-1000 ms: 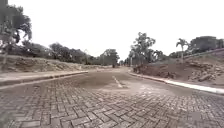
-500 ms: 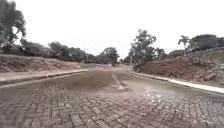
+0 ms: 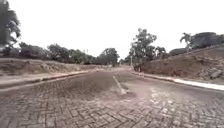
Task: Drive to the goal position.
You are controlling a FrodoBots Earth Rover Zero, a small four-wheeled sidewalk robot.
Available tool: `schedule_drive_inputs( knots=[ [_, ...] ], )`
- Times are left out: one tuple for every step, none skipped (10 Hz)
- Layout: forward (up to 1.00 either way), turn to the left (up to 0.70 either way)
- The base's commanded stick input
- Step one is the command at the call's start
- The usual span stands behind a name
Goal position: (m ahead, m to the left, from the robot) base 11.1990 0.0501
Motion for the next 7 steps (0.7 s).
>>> schedule_drive_inputs(
  knots=[
    [1.00,0.00],
    [1.00,0.00],
    [1.00,0.00],
    [1.00,0.00],
    [1.00,0.00],
    [1.00,0.00],
    [1.00,0.00]
  ],
)
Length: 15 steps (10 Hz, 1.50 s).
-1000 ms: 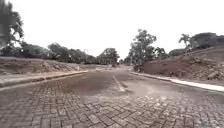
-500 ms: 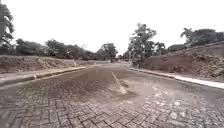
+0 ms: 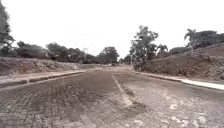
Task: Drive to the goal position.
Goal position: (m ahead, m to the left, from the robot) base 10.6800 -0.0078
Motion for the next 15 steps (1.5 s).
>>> schedule_drive_inputs(
  knots=[
    [1.00,0.00],
    [1.00,0.00],
    [1.00,0.00],
    [1.00,0.00],
    [1.00,0.00],
    [1.00,0.00],
    [1.00,0.00],
    [1.00,0.00],
    [1.00,0.00],
    [1.00,0.00],
    [1.00,0.00],
    [1.00,0.00],
    [1.00,0.00],
    [1.00,0.00],
    [1.00,0.00]
  ],
)
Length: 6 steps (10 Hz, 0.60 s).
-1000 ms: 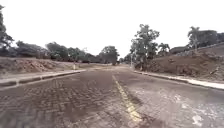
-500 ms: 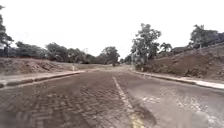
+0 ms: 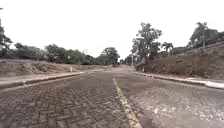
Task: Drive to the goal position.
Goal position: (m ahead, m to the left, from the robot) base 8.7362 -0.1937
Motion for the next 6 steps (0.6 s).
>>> schedule_drive_inputs(
  knots=[
    [1.00,0.00],
    [1.00,0.00],
    [1.00,0.00],
    [1.00,0.00],
    [1.00,0.00],
    [1.00,0.00]
  ],
)
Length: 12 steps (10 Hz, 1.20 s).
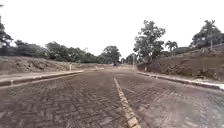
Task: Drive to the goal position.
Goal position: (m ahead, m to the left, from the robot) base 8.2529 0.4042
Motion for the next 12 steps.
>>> schedule_drive_inputs(
  knots=[
    [1.00,0.00],
    [1.00,0.00],
    [1.00,0.00],
    [1.00,0.00],
    [1.00,0.00],
    [1.00,0.00],
    [1.00,0.00],
    [1.00,0.00],
    [1.00,0.00],
    [1.00,0.00],
    [1.00,0.00],
    [1.00,0.00]
  ],
)
